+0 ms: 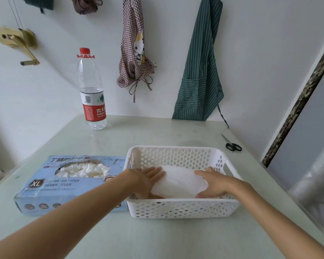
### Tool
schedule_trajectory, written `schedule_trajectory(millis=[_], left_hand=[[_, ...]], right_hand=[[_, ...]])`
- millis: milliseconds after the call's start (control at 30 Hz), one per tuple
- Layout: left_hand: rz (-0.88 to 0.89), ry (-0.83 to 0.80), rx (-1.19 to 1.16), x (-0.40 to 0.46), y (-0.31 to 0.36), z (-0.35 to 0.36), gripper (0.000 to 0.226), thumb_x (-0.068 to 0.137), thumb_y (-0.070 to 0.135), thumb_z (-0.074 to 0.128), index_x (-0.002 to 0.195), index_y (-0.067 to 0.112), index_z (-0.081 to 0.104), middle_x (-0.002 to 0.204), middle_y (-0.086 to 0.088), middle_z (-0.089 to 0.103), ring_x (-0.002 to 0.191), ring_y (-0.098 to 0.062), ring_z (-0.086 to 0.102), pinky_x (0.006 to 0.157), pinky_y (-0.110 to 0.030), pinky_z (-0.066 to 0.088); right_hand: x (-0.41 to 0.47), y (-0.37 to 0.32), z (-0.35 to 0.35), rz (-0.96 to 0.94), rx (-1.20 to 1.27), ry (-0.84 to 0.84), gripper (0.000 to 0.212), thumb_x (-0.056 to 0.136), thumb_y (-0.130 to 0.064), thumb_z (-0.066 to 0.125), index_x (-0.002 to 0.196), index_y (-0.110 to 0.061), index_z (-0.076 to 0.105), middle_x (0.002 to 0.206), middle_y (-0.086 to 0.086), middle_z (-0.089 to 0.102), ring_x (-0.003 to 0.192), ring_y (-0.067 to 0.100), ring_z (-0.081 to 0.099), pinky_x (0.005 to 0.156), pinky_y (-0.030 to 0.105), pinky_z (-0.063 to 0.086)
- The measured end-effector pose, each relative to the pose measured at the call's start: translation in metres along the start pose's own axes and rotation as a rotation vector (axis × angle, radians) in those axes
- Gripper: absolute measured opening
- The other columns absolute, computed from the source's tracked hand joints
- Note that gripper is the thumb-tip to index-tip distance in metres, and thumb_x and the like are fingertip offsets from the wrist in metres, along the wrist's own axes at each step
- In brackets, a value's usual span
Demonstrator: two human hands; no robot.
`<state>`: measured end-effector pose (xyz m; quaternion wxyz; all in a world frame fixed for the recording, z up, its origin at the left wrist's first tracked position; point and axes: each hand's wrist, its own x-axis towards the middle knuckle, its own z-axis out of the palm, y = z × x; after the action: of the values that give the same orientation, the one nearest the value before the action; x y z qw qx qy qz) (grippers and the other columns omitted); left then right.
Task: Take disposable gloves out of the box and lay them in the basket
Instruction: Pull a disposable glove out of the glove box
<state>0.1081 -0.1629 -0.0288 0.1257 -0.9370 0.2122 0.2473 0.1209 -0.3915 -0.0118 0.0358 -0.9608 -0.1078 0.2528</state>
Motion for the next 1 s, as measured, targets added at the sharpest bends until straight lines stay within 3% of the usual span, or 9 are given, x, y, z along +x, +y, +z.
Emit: schedule_trajectory(millis=[300,400,500,667,733,767,867,900,1000], left_hand=[[-0.057,-0.011,0.066,-0.004,0.006,0.0,0.078,0.095,0.059,0.03,0.15,0.023,-0.014,0.158,0.004,-0.019,0.147,-0.014,-0.008,0.119,-0.043,0.0],[-0.024,0.104,-0.028,-0.013,0.004,-0.012,0.084,0.088,0.063,0.045,0.153,0.025,0.006,0.161,0.003,0.001,0.147,-0.018,0.008,0.118,-0.044,0.01],[-0.001,0.259,-0.148,-0.035,0.001,-0.028,0.086,0.082,0.067,0.052,0.151,0.027,0.019,0.159,0.004,0.016,0.145,-0.019,0.016,0.117,-0.043,0.016],[-0.124,0.513,-0.266,-0.105,-0.056,-0.025,0.049,0.094,0.046,0.05,0.141,0.037,0.038,0.145,0.011,0.043,0.133,-0.013,0.039,0.106,-0.032,0.032],[-0.267,0.551,-0.23,-0.132,-0.097,-0.003,0.054,0.095,0.051,0.044,0.145,0.035,0.032,0.152,0.012,0.033,0.139,-0.012,0.029,0.112,-0.034,0.026],[-0.348,0.488,-0.222,-0.14,-0.111,0.009,0.067,0.09,0.065,0.036,0.148,0.034,0.023,0.156,0.01,0.023,0.143,-0.014,0.021,0.115,-0.036,0.02],[-0.484,0.306,-0.337,-0.151,-0.134,0.045,0.132,0.037,0.103,0.001,0.151,0.036,0.0,0.16,0.007,0.0,0.148,-0.021,0.003,0.117,-0.046,0.008],[-0.499,0.271,-0.408,-0.148,-0.135,0.054,0.137,0.032,0.104,0.0,0.151,0.036,-0.002,0.16,0.007,-0.003,0.148,-0.021,0.0,0.118,-0.047,0.007],[-0.523,0.302,-0.558,-0.141,-0.132,0.073,0.105,0.066,0.089,0.025,0.152,0.033,0.001,0.16,0.009,-0.001,0.147,-0.018,-0.005,0.119,-0.047,0.009]], right_hand=[[0.004,0.003,-0.008,0.001,-0.019,-0.093,0.089,0.087,-0.045,0.064,0.153,-0.027,0.008,0.153,0.006,0.009,0.138,0.027,0.03,0.112,0.037,0.031],[-0.003,-0.01,-0.014,0.007,-0.106,-0.082,0.079,0.092,-0.042,0.058,0.153,-0.022,0.012,0.157,0.004,0.012,0.14,0.025,0.029,0.112,0.036,0.031],[-0.013,-0.027,-0.026,0.03,-0.278,-0.013,0.058,0.1,-0.035,0.044,0.151,-0.022,0.022,0.158,0.001,0.017,0.14,0.024,0.031,0.111,0.034,0.031],[-0.041,-0.083,-0.057,-0.126,-0.262,0.297,0.033,0.098,-0.026,0.041,0.128,-0.033,0.054,0.134,-0.004,0.052,0.12,0.019,0.051,0.091,0.031,0.04],[-0.046,-0.126,-0.059,-0.3,-0.137,0.479,0.025,0.097,-0.026,0.046,0.116,-0.033,0.062,0.117,-0.007,0.062,0.104,0.016,0.058,0.077,0.028,0.039],[-0.045,-0.146,-0.057,-0.389,-0.073,0.531,0.022,0.096,-0.026,0.05,0.111,-0.031,0.065,0.11,-0.008,0.065,0.096,0.014,0.059,0.073,0.027,0.038],[-0.026,-0.204,-0.04,-0.528,-0.006,0.538,0.018,0.092,-0.028,0.059,0.107,-0.026,0.07,0.105,-0.004,0.069,0.09,0.015,0.061,0.072,0.026,0.039],[-0.017,-0.216,-0.032,-0.535,-0.027,0.522,0.02,0.091,-0.028,0.062,0.109,-0.024,0.07,0.107,-0.001,0.068,0.094,0.018,0.062,0.074,0.027,0.042],[0.003,-0.235,-0.014,-0.499,-0.105,0.521,0.025,0.088,-0.027,0.066,0.111,-0.02,0.069,0.113,0.005,0.066,0.101,0.026,0.062,0.08,0.032,0.045]])
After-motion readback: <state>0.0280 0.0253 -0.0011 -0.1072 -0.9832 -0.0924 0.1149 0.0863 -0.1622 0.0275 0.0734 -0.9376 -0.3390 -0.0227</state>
